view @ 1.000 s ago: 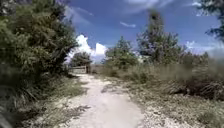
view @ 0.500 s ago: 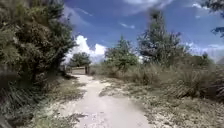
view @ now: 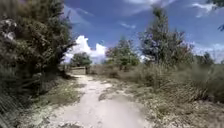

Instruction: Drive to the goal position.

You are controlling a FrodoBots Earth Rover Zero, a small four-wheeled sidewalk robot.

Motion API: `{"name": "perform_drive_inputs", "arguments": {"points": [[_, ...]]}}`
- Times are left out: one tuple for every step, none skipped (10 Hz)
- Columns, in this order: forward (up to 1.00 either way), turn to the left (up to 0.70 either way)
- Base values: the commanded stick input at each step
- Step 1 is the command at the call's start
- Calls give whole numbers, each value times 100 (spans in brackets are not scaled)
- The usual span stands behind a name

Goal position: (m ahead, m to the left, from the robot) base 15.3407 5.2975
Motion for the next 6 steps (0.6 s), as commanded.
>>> {"name": "perform_drive_inputs", "arguments": {"points": [[50, 0], [50, 0], [50, 0], [50, 0], [50, 0], [50, 0]]}}
